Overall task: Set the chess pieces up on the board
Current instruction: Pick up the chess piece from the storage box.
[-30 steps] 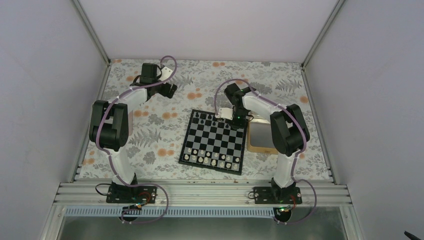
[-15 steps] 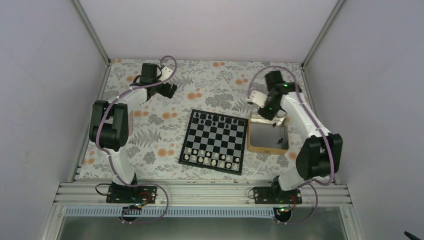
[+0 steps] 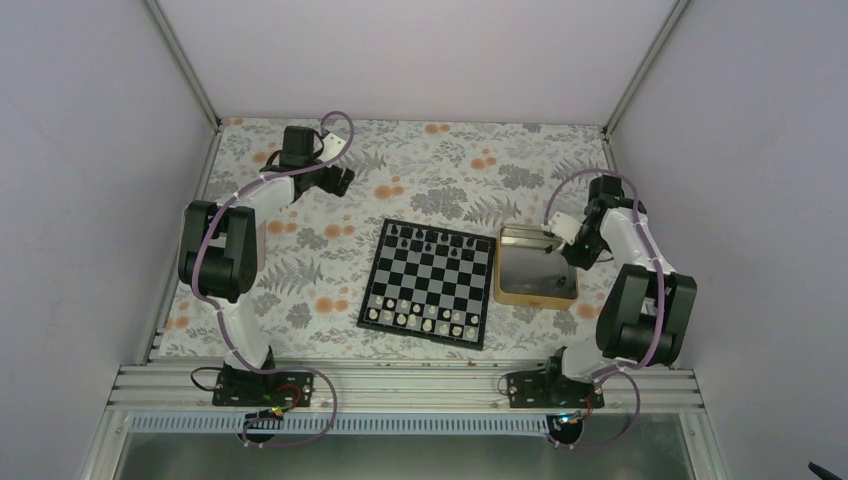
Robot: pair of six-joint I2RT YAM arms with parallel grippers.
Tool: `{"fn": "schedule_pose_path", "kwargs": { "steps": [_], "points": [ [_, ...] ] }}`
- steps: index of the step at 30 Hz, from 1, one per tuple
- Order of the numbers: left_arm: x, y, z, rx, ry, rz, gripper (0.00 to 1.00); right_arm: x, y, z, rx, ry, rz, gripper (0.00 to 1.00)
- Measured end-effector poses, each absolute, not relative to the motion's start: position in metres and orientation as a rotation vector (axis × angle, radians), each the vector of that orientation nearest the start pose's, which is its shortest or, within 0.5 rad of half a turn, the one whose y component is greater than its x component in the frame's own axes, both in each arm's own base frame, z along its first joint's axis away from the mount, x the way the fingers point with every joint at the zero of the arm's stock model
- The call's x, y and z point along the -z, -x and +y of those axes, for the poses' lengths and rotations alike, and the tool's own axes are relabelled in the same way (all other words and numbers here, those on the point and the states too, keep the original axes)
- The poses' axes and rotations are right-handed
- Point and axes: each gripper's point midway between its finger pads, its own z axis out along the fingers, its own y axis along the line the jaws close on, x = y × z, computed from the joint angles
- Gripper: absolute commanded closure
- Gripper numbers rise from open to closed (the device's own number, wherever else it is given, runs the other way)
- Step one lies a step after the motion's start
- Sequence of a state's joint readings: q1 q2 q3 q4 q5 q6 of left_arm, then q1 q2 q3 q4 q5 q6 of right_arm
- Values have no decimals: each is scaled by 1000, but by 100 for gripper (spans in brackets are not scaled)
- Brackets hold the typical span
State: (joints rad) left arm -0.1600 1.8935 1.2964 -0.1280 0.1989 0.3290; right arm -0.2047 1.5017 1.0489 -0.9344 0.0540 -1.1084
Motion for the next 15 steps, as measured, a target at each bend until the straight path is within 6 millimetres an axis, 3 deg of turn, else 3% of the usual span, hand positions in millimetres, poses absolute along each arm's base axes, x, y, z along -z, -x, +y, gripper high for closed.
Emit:
{"fn": "schedule_pose_path", "kwargs": {
  "steps": [15],
  "points": [
    [-115,-510,-115,131,-648,2189,0,-45,-320,-49,60,1450,2580,58]
  ]
}}
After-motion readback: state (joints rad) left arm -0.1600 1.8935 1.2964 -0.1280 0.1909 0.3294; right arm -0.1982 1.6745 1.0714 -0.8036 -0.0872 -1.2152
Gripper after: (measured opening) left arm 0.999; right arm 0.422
